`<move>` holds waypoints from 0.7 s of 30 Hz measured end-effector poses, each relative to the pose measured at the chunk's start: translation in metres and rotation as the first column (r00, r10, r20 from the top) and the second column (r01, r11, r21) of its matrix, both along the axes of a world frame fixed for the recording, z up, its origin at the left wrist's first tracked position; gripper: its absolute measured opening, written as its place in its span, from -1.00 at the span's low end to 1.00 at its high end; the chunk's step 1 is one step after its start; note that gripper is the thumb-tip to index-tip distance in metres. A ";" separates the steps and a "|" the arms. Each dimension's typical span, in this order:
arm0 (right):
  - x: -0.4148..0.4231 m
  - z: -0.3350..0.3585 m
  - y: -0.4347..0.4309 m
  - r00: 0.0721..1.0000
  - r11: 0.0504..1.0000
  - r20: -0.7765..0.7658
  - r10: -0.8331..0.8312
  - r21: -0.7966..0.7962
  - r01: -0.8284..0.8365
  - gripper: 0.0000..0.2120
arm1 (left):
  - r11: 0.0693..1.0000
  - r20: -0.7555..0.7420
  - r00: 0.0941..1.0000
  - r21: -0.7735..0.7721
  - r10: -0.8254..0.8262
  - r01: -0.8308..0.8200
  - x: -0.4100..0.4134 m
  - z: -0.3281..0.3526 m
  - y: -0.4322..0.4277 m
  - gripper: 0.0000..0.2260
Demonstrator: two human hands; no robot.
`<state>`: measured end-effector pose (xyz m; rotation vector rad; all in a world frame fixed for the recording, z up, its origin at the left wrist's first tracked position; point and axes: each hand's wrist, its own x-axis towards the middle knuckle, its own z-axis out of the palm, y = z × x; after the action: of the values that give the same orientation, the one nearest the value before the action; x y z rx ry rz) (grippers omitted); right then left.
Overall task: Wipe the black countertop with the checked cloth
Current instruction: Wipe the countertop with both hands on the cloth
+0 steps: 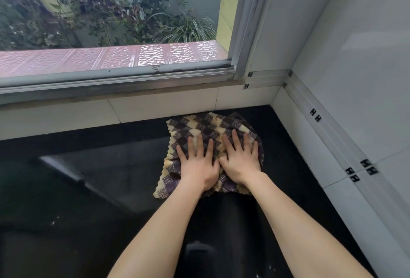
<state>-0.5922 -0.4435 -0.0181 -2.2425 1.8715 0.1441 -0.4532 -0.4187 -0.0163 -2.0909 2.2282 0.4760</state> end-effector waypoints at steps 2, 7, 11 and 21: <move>-0.004 0.000 0.014 1.000 1.000 -0.003 -0.011 -0.001 0.011 -0.39 | 1.000 0.004 1.000 -0.004 -0.019 0.019 -0.003 0.001 0.012 -0.44; -0.008 0.001 0.050 1.000 1.000 -0.014 -0.023 -0.018 0.023 -0.39 | 0.998 0.015 0.998 -0.019 -0.054 0.054 -0.007 0.002 0.045 -0.45; -0.010 -0.001 0.082 0.999 0.999 -0.038 -0.037 -0.029 0.036 -0.38 | 0.997 0.017 0.997 -0.028 -0.070 0.070 -0.008 0.000 0.074 -0.45; -0.004 -0.010 0.163 0.996 0.994 -0.066 -0.058 -0.100 0.051 -0.35 | 0.991 0.021 0.996 -0.093 -0.091 0.093 -0.002 -0.010 0.153 -0.44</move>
<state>-0.5965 -0.2803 -0.0276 -2.2749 2.0148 0.1245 -0.4548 -0.2655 -0.0261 -2.0143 2.3694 0.3525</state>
